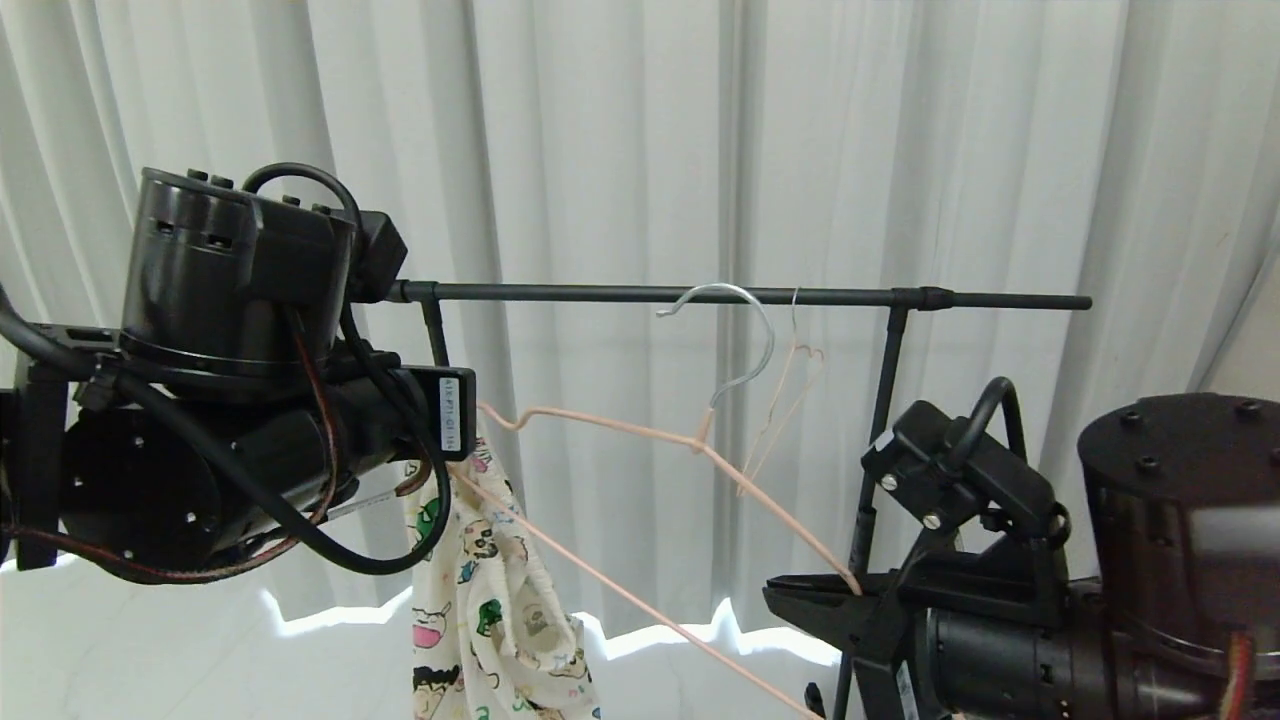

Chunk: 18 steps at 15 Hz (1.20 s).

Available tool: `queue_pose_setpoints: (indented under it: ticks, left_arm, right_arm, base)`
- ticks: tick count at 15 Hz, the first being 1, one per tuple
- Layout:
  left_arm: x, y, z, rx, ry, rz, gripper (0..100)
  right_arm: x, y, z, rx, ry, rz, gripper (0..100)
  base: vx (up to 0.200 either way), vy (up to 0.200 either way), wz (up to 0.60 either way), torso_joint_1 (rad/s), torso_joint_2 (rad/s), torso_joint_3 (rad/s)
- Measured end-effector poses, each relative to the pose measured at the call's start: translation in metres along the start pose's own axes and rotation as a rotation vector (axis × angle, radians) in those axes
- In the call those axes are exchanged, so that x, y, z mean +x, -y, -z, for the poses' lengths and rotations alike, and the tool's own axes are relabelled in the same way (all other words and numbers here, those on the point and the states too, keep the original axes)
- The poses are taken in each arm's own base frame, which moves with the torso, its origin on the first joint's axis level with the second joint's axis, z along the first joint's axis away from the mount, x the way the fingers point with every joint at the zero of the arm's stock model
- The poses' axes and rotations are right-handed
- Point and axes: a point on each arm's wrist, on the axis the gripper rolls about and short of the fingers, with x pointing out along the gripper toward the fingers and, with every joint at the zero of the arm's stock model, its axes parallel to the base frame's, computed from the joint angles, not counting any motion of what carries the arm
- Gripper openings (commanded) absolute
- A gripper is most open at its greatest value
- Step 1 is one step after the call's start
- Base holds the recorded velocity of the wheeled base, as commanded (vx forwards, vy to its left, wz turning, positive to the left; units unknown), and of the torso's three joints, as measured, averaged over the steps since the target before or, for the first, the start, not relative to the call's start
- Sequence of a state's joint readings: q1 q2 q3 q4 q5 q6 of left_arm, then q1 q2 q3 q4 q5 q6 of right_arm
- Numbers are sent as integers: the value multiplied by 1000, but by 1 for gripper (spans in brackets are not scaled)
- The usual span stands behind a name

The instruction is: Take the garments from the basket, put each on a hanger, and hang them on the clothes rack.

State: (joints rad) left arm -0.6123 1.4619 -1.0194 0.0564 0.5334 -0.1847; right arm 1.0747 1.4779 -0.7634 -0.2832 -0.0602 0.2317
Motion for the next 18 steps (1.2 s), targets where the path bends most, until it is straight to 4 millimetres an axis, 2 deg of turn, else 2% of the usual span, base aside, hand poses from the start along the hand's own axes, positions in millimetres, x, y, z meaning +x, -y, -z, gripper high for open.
queue_pose_setpoints:
  ticks: [7,12,15,16,18]
  left_arm:
    - [-31,36,-14,-77,68,183,0]
    - [-58,60,-18,-95,98,324,0]
    - [-64,63,-19,-93,105,350,0]
    - [-65,64,-19,-93,107,354,100]
    - [-68,65,-19,-91,109,366,100]
  right_arm:
    - [37,-2,8,37,-7,-2,0]
    - [48,-5,10,42,19,-6,0]
    - [49,-5,9,43,37,16,0]
    - [49,-7,8,43,54,18,0]
    - [48,-8,7,41,69,32,0]
  base:
    - [0,0,0,0,0,0]
    - [0,0,0,0,0,0]
    - [0,0,0,0,0,0]
    - [0,0,0,0,0,0]
    - [0,0,0,0,0,0]
